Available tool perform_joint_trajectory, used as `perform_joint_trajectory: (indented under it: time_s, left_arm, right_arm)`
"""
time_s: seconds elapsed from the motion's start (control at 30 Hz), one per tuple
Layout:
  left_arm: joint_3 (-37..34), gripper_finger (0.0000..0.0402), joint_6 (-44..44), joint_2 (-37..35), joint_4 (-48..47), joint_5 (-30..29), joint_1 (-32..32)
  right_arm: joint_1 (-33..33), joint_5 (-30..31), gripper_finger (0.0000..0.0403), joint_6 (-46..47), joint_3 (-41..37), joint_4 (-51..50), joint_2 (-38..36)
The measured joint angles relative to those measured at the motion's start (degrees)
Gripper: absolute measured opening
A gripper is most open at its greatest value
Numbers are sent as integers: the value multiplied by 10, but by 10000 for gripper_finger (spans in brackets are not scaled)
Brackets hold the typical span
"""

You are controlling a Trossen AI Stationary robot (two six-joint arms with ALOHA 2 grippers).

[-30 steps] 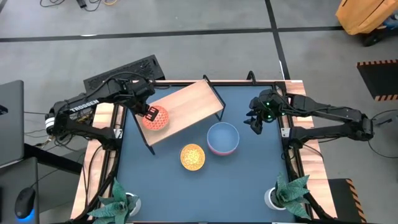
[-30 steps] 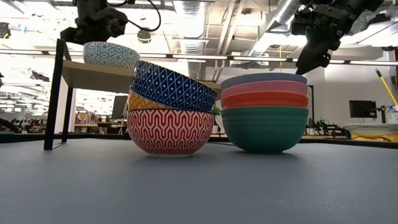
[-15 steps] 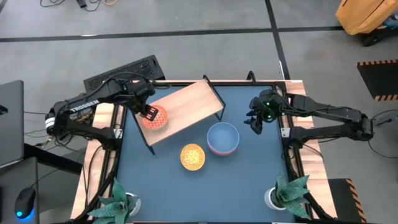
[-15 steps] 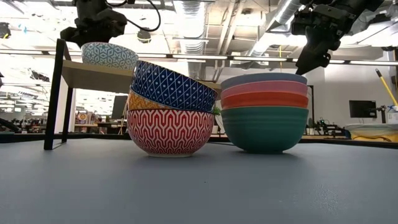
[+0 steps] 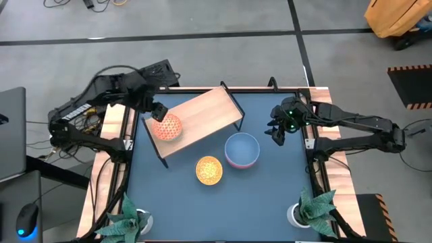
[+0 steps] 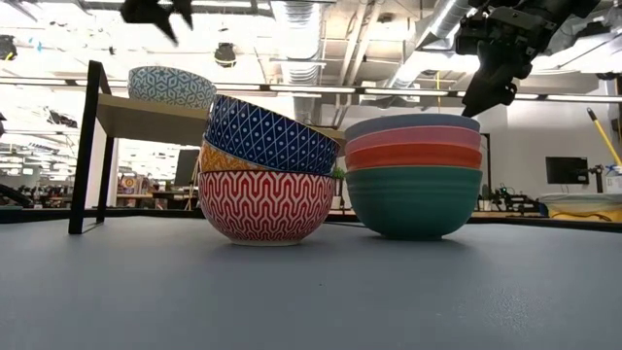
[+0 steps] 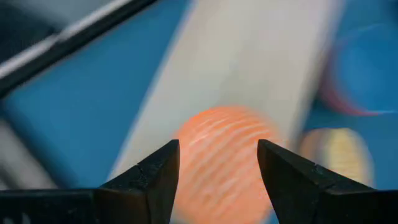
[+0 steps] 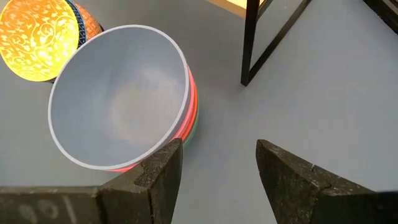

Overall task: Place and stack bowls onto a shelf
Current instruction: Stack the yellow bowl on top of the small orange bowl on the shelf

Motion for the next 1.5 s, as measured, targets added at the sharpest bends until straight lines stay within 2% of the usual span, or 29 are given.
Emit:
perform_joint_trajectory:
  time_s: [0.17, 0.3, 0.5, 0.7, 0.97, 1.07, 1.3, 1.5]
  left_arm:
    - [13, 200, 15, 12, 133, 13, -90]
    - [13, 200, -2, 49, 194, 13, -169]
    - [13, 200, -31, 132, 231, 14, -286]
    - [12, 200, -120, 213, 224, -22, -359]
    - [12, 200, -220, 296, 165, -27, -395]
    - [12, 200, -257, 313, 142, -46, -403]
    - [12, 197, -333, 314, 105, -115, -414]
    - [7, 177, -351, 326, 100, -110, -414]
  right_arm:
    - [0, 0, 230, 1, 0, 0, 0]
    - [0, 0, 230, 2, 0, 0, 0]
    - [0, 0, 230, 2, 0, 0, 0]
    - [0, 0, 230, 1, 0, 0, 0]
    - [0, 0, 230, 1, 0, 0, 0]
    - [1, -2, 230, 1, 0, 0, 0]
    - [1, -2, 230, 0, 0, 0, 0]
    - [1, -2, 230, 0, 0, -2, 0]
